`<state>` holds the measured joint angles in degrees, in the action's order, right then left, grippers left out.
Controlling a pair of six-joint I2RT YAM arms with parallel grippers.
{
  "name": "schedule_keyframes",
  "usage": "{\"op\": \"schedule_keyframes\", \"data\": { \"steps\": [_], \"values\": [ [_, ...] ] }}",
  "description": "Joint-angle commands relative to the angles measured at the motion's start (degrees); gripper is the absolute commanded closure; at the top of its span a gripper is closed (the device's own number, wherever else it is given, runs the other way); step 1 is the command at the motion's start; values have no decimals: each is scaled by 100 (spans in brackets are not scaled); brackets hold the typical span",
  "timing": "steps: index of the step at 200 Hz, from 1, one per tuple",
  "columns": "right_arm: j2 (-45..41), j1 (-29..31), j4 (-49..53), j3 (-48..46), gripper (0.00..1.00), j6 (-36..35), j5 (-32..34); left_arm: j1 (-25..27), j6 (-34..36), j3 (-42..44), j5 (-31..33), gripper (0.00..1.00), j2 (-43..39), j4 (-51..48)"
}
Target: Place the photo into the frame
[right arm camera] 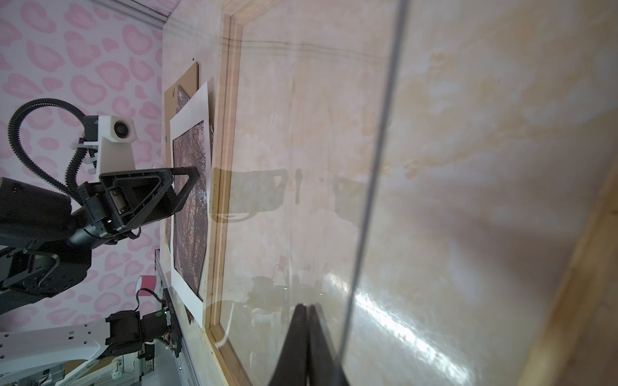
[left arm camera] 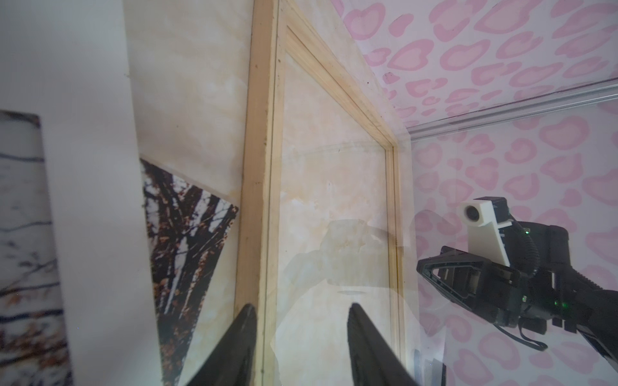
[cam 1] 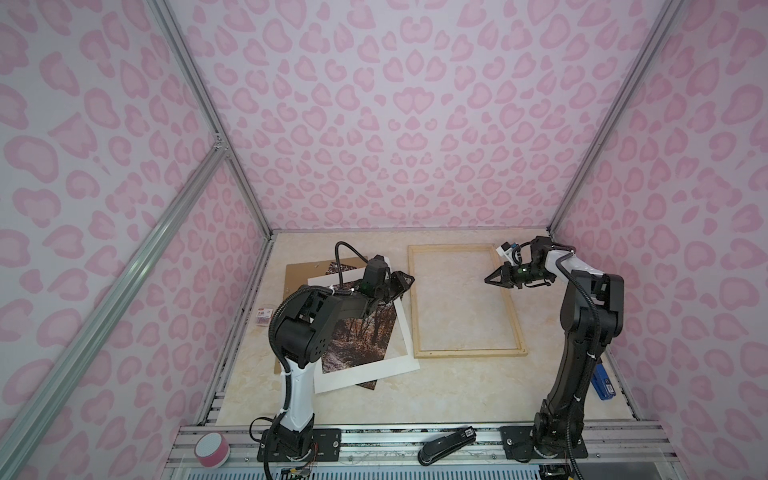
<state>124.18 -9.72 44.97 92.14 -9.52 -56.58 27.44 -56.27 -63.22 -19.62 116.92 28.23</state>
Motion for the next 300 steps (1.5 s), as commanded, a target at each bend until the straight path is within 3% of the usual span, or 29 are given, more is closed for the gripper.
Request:
{"op": "schedule_keyframes", "data": {
  "steps": [1,52,193,300],
  "values": [
    [45,-30,23,15,100,-76,339,-2,204,-61,137,52,-165,-353],
    [45,-123,-12,-25,100,-68,349,16,416,-280,172,53,-133,-1059],
    [256,-119,86,67,100,-112,118,199,581,-682,60,55,87,-1381],
    [449,-373,-75,113,100,348,-339,227,744,-656,189,57,24,-1550]
  ]
}}
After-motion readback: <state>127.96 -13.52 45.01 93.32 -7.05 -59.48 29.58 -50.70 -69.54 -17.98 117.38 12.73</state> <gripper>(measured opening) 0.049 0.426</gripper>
